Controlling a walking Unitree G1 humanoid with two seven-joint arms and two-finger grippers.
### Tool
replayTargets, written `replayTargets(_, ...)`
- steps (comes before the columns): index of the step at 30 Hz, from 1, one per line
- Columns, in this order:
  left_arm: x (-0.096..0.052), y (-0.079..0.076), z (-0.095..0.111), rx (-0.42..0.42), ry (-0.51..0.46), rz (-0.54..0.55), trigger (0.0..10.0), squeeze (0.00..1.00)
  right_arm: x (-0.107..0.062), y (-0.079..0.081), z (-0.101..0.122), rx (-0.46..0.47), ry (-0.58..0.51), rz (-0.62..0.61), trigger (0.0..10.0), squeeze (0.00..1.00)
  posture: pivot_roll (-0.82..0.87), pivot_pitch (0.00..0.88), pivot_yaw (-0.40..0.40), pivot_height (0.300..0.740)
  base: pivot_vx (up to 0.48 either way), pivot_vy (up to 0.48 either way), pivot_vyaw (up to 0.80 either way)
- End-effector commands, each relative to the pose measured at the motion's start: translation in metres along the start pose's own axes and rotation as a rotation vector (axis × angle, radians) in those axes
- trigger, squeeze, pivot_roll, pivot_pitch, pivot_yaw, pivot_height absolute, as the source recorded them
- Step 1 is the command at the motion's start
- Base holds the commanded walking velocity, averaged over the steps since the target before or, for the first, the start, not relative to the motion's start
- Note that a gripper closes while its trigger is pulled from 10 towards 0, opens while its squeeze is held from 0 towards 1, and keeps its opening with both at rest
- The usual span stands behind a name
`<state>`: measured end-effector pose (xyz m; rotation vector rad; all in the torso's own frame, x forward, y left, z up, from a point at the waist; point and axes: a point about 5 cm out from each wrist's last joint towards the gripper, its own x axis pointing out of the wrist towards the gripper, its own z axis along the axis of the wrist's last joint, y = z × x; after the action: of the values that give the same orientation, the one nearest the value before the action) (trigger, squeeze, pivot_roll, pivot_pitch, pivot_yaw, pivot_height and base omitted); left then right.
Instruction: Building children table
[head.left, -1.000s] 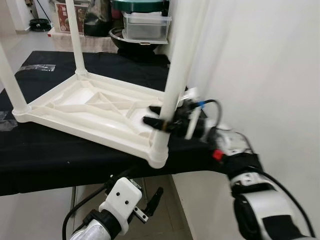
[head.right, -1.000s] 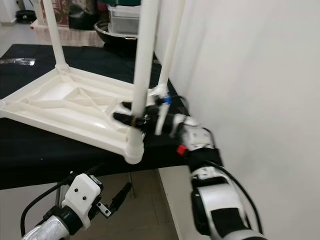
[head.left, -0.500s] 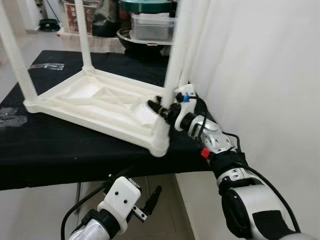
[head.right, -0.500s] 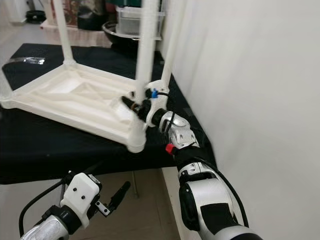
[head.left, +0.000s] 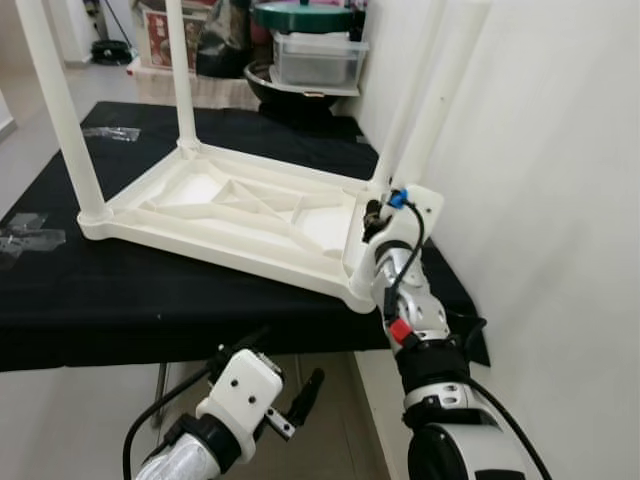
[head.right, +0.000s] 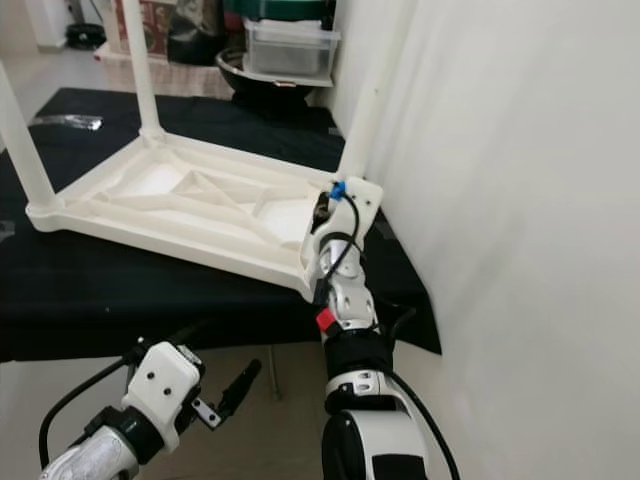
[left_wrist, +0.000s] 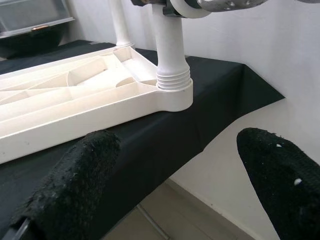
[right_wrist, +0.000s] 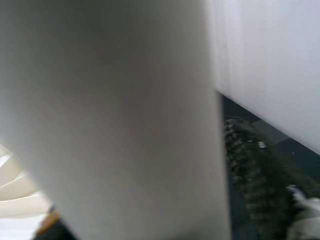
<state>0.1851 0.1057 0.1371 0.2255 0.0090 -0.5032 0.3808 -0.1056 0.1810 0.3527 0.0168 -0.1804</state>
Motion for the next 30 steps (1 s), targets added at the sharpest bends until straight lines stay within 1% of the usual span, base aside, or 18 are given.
replayTargets(1,0.001,-0.001,-0.002,-0.004,0.007,-0.006,10.0,0.0,-0.007,0.011,-0.014,0.065,0.027,0.03,10.0,1.0,0.14,0.027,-0.122,0.74,0.0,0.0,0.0)
replayTargets(3,0.001,-0.001,-0.002,-0.004,0.007,-0.006,10.0,0.0,-0.007,0.011,-0.014,0.065,0.027,0.03,10.0,1.0,0.14,0.027,-0.122,0.74,0.0,0.0,0.0)
replayTargets(5,0.002,0.0,-0.002,-0.003,0.007,-0.004,10.0,0.0,-0.003,0.019,-0.005,0.077,-0.026,0.123,10.0,1.0,0.13,0.033,-0.117,0.74,0.0,0.0,0.0)
replayTargets(8,0.002,0.0,-0.002,-0.003,0.007,-0.003,10.0,0.0,-0.001,0.016,0.004,0.064,-0.063,0.135,10.0,1.0,0.13,0.032,-0.12,0.74,0.0,0.0,0.0)
replayTargets(9,0.003,0.0,-0.002,-0.005,0.006,-0.004,10.0,0.0,0.008,0.013,0.017,0.065,-0.044,0.374,10.0,0.0,0.13,0.031,-0.119,0.74,0.0,0.0,0.0)
replayTargets(12,0.004,0.0,-0.002,-0.007,0.001,-0.005,10.0,0.0,0.01,0.006,0.037,0.077,0.026,0.849,10.0,0.0,0.12,0.029,-0.12,0.74,0.0,0.0,0.0)
replayTargets(13,0.004,0.0,-0.002,-0.007,0.001,-0.005,10.0,0.0,0.01,0.006,0.037,0.077,0.026,0.849,10.0,0.0,0.12,0.029,-0.12,0.74,0.0,0.0,0.0)
replayTargets(15,0.005,0.0,-0.002,-0.007,0.0,-0.005,10.0,0.0,0.006,0.005,0.036,0.065,0.07,0.938,10.0,0.0,0.12,0.029,-0.12,0.74,0.0,0.0,0.0)
replayTargets(16,0.005,0.0,-0.002,-0.004,-0.001,-0.003,10.0,0.0,0.001,0.003,0.032,0.035,0.116,1.037,10.0,0.0,0.12,0.029,-0.12,0.74,0.0,0.0,0.0)
replayTargets(17,0.005,0.0,-0.002,-0.004,-0.001,-0.003,10.0,0.0,0.001,0.003,0.032,0.035,0.116,1.037,10.0,0.0,0.12,0.029,-0.12,0.74,0.0,0.0,0.0)
replayTargets(18,0.007,0.001,-0.002,0.001,-0.004,-0.001,10.0,0.0,-0.009,0.005,0.025,0.013,0.182,1.19,10.0,0.0,0.14,0.029,-0.132,0.74,0.0,0.0,0.0)
replayTargets(19,0.007,0.001,-0.002,0.001,-0.004,-0.001,10.0,0.0,-0.009,0.005,0.025,0.013,0.182,1.19,10.0,0.0,0.14,0.029,-0.132,0.74,0.0,0.0,0.0)
replayTargets(20,0.007,0.002,0.0,0.002,-0.009,0.004,10.0,0.0,-0.019,0.009,0.017,-0.028,0.233,1.33,10.0,0.0,0.15,0.031,-0.131,0.74,0.0,0.0,0.0)
replayTargets(21,0.007,0.002,0.0,0.002,-0.009,0.004,10.0,0.0,-0.019,0.009,0.017,-0.028,0.233,1.33,10.0,0.0,0.15,0.031,-0.131,0.74,0.0,0.0,0.0)
replayTargets(23,0.006,0.004,0.0,0.006,-0.007,0.01,10.0,0.0,-0.03,0.028,0.002,-0.111,0.308,1.51,10.0,0.0,0.15,0.026,-0.135,0.74,0.0,0.0,0.0)
replayTargets(27,0.005,0.004,-0.001,0.007,-0.005,0.011,10.0,0.0,-0.03,0.032,0.001,-0.115,0.318,1.537,10.0,0.0,0.15,0.026,-0.135,0.74,0.0,0.0,0.0)
replayTargets(28,0.005,0.004,-0.001,0.007,-0.005,0.012,10.0,0.0,-0.03,0.036,0.003,-0.106,0.313,1.557,0.0,0.0,0.15,0.019,-0.139,0.74,0.0,0.0,0.0)
replayTargets(30,0.005,0.004,-0.001,0.006,-0.006,0.012,10.0,0.0,-0.026,0.044,0.006,-0.099,0.289,1.517,0.0,0.0,0.16,0.015,-0.139,0.74,0.0,0.0,0.0)
